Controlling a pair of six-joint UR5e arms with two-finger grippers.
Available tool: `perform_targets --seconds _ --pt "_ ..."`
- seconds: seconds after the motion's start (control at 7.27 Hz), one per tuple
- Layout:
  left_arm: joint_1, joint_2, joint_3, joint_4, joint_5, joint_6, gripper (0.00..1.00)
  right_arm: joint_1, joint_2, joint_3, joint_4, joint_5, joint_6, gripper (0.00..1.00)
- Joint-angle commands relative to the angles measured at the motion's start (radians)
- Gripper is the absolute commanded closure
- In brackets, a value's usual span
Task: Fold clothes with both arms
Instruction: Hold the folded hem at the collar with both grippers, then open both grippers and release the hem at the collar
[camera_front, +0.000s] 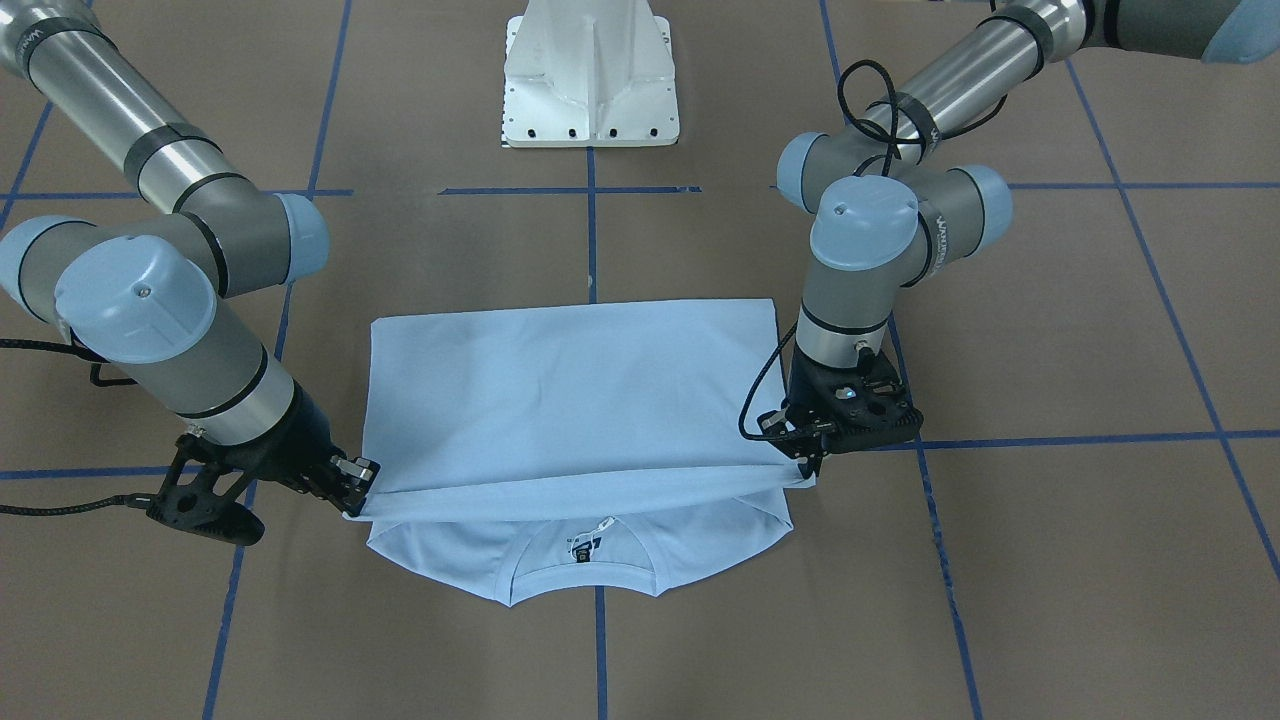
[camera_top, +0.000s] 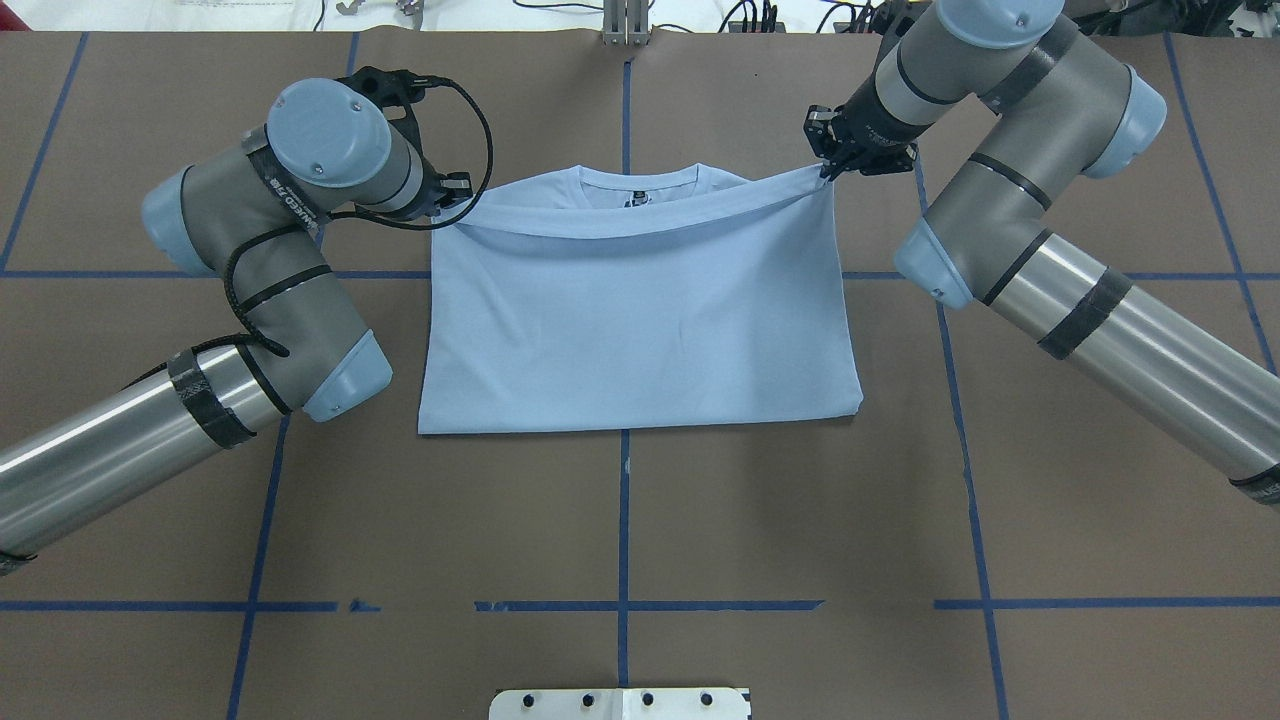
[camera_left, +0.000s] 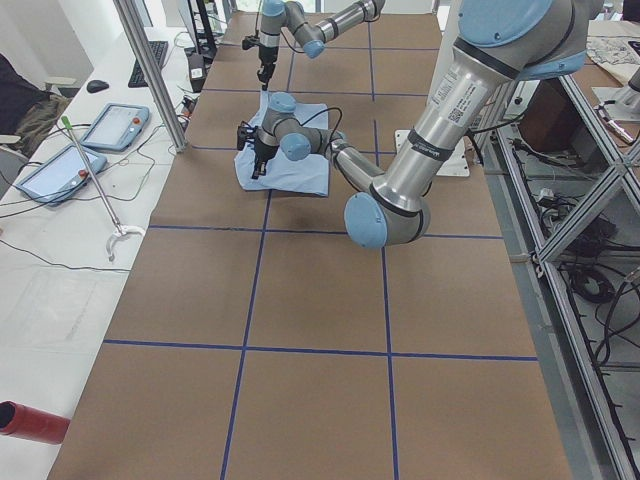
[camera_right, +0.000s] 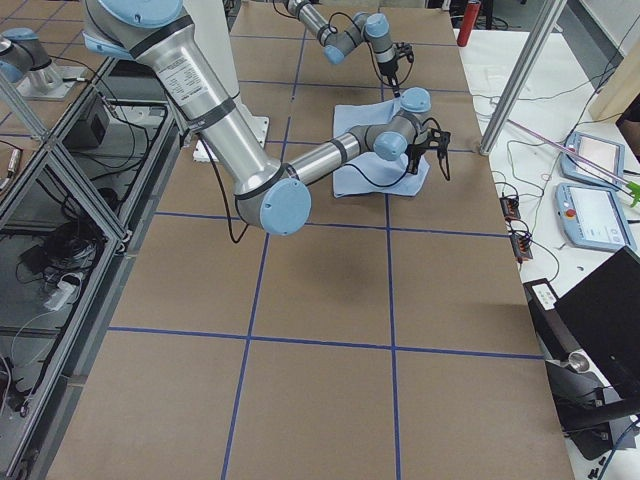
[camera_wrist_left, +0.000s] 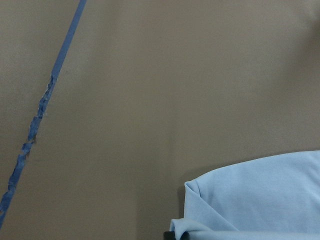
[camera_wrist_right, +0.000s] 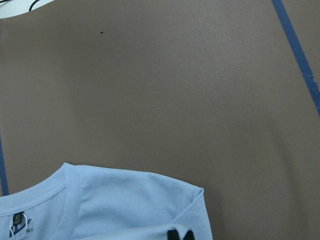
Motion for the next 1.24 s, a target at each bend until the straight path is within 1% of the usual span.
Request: perform_targets --seconds 0.0,0.14,0.28,0.41,0.55,0.83,0.96,1.1 --pt "0.0 -0.013 0.04 -0.038 0.0 0.0 1.0 0.001 0.004 -0.035 0.042 -0.009 0.0 1.0" --pt "0.002 -0.013 0.046 -0.05 0.0 -0.001 0.94 0.001 0.006 -0.036 0.044 -0.009 0.0 1.0" --pt "0.002 -0.016 0.046 -0.052 0.0 -0.001 0.53 -0.002 0.006 -0.036 0.048 -0.007 0.0 0.74" --pt "0.002 -0.018 0.046 -0.052 0.002 -0.001 0.25 -0.016 0.0 -0.036 0.047 -0.017 -0.002 0.01" --pt "0.002 -0.019 0.046 -0.05 0.002 -0.001 0.0 -0.022 -0.005 -0.036 0.048 -0.027 -0.011 0.0" --pt "0.0 -0.022 0.03 -0.043 -0.007 0.0 0.0 -0.022 -0.019 -0.023 0.051 -0.023 -0.036 0.0" --pt "-0.003 -0.021 0.007 -0.041 -0.012 0.0 0.0 -0.034 -0.065 0.028 0.05 -0.027 -0.027 0.0" --pt "-0.006 -0.01 -0.016 -0.042 -0.054 0.002 0.0 -0.051 -0.124 0.085 0.05 -0.03 -0.025 0.0"
